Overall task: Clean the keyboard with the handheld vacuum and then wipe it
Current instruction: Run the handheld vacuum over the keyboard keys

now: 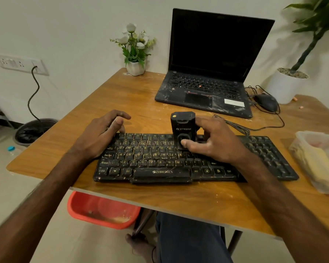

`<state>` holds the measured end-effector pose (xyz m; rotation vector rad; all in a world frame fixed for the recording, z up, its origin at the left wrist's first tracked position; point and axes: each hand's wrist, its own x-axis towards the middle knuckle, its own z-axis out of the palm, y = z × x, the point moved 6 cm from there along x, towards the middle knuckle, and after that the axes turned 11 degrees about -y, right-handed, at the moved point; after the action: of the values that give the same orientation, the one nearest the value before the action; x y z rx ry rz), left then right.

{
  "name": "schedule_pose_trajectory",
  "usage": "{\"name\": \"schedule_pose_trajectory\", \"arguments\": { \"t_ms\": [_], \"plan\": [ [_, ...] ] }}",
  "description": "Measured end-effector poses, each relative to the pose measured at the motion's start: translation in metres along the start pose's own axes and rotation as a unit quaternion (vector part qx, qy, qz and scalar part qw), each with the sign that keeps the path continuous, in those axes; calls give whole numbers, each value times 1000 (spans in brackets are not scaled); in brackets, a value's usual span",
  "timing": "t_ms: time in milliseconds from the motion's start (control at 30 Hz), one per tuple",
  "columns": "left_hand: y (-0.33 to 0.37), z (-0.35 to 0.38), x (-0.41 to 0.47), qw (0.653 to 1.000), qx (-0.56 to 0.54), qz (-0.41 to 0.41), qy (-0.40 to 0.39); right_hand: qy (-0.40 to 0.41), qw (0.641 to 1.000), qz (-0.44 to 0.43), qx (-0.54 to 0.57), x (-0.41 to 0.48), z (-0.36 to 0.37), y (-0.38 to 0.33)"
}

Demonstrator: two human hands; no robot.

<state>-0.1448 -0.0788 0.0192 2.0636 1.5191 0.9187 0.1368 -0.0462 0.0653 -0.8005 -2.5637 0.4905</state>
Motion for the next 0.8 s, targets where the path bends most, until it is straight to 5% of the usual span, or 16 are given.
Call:
{"name": "schedule_pose_trajectory", "arguments": {
  "t_ms": [200,367,567,700,800],
  "plan": [
    [3,0,0,1000,0,-3,6,41,999,25,10,5,-9,10],
    [2,0,-1,1000,-1,-3,5,-20,996,3,85,-6,5,1],
    [1,0,2,1000,6,6,1,32,999,9,26,1,-3,2],
    [-1,0,2,1000,7,1,4,-31,993,-12,117,-11,5,-3],
    [0,0,2,1000,2,-1,5,-13,996,-15,84,-7,6,-3]
  ]
}}
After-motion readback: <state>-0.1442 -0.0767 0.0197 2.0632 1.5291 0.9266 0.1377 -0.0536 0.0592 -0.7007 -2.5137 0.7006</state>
